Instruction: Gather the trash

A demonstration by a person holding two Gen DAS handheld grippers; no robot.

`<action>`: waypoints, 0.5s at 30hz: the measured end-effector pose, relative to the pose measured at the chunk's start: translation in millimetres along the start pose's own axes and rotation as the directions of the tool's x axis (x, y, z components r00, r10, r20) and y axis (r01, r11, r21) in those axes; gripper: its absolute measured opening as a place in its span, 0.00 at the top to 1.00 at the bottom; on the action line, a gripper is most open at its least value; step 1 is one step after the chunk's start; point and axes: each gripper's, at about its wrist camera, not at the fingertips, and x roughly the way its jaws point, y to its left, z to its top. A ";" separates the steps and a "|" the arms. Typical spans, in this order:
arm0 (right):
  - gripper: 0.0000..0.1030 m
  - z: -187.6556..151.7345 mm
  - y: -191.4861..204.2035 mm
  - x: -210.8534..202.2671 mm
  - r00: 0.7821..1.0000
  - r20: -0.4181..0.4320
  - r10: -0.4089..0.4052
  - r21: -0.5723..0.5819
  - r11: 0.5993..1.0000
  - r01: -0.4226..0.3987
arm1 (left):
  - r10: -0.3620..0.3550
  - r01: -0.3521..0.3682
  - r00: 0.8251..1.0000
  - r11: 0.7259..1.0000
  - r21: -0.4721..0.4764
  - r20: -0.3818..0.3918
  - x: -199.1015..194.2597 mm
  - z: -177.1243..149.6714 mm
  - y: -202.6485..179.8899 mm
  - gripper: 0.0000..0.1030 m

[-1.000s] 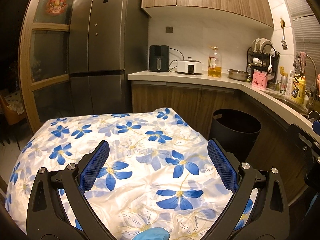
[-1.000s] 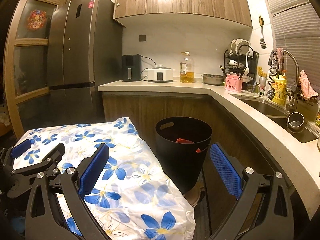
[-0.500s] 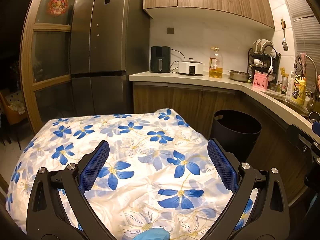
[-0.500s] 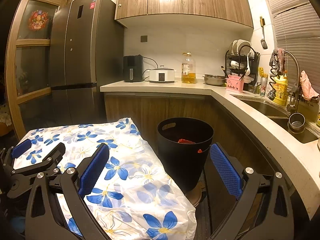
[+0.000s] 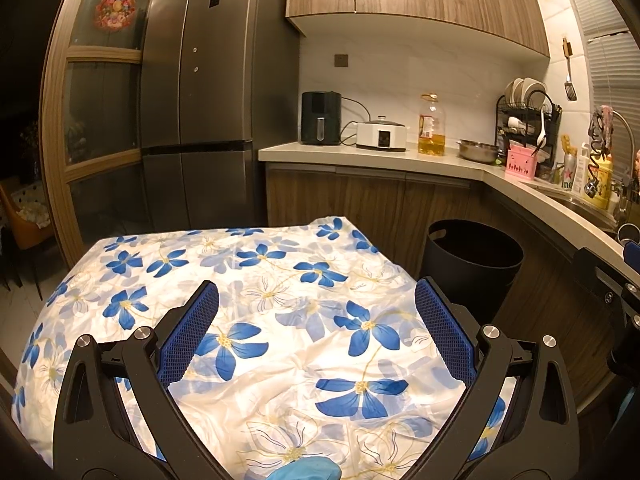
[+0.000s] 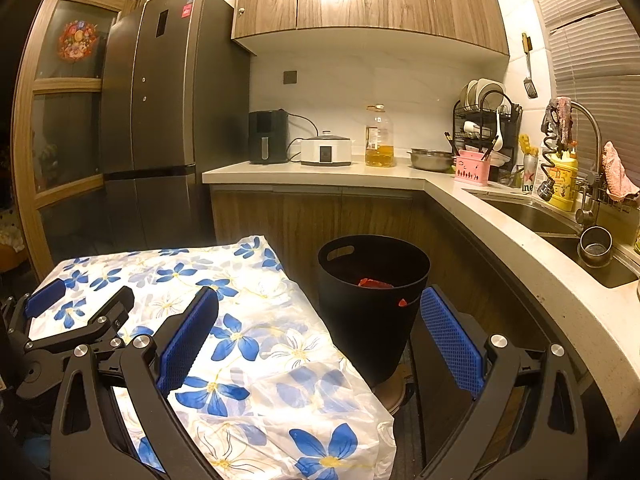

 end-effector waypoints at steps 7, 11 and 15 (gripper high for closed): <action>0.06 0.5 -0.5 1.5 1.000 -0.002 0.004 0.000 1.000 -0.004 | 0.001 -0.001 1.000 1.000 0.002 -0.001 -0.1 0.2 0.6 0.06; 0.06 0.4 -0.7 1.9 1.000 -0.002 0.005 0.000 1.000 -0.005 | 0.003 -0.003 1.000 1.000 0.001 -0.001 -0.7 0.8 0.0 0.06; 0.06 0.5 0.0 2.1 1.000 -0.002 0.008 0.001 1.000 -0.008 | 0.001 -0.001 1.000 1.000 0.000 0.000 0.0 1.5 0.4 0.06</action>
